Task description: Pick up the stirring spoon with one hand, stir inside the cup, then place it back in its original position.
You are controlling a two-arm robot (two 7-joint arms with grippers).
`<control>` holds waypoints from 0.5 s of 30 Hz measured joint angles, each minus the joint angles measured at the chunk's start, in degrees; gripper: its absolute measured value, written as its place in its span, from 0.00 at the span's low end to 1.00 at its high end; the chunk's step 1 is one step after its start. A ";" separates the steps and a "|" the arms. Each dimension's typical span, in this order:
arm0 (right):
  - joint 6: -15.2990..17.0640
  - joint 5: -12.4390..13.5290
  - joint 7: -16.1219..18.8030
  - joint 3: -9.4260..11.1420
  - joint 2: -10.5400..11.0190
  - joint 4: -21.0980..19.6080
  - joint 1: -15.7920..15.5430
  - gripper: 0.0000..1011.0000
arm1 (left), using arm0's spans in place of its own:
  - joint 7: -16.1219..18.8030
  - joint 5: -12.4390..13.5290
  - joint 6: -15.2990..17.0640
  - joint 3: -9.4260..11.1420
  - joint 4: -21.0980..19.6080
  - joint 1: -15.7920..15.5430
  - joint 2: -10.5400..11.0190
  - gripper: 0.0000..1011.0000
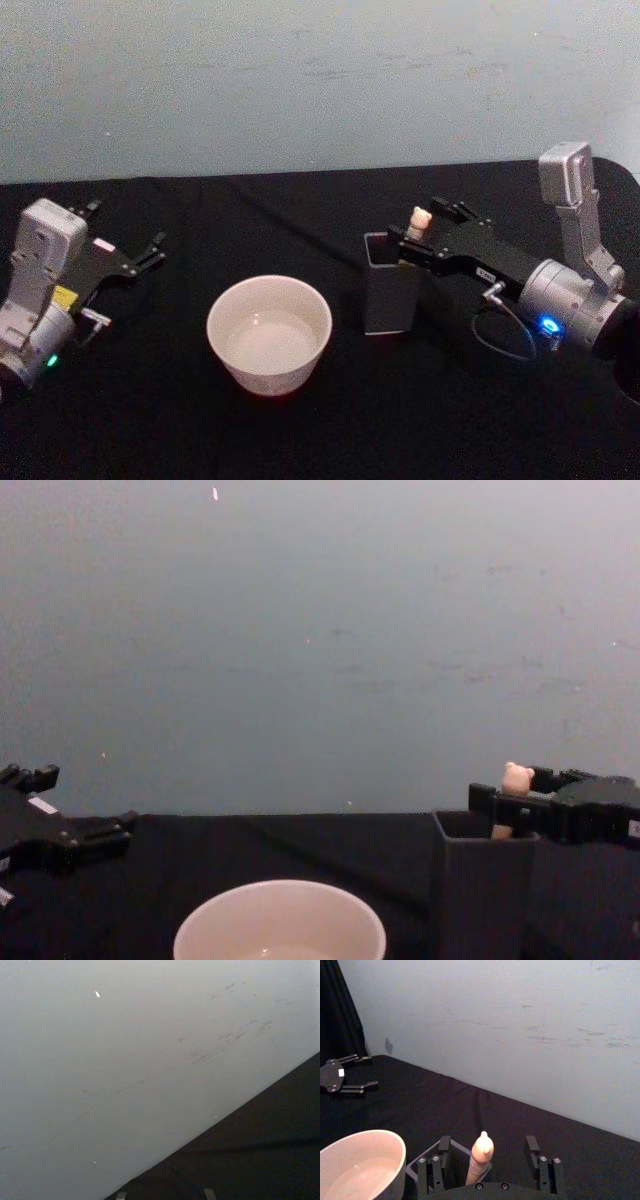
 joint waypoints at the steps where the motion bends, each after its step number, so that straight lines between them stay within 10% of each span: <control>1: -0.01 0.01 0.00 0.00 0.01 -0.01 -0.01 0.95 | 0.00 0.00 0.00 0.00 0.00 0.00 0.00 0.99; 15: -0.08 0.03 0.00 0.00 0.02 -0.02 -0.05 0.53 | 0.00 0.00 0.00 0.00 0.00 0.00 0.00 0.99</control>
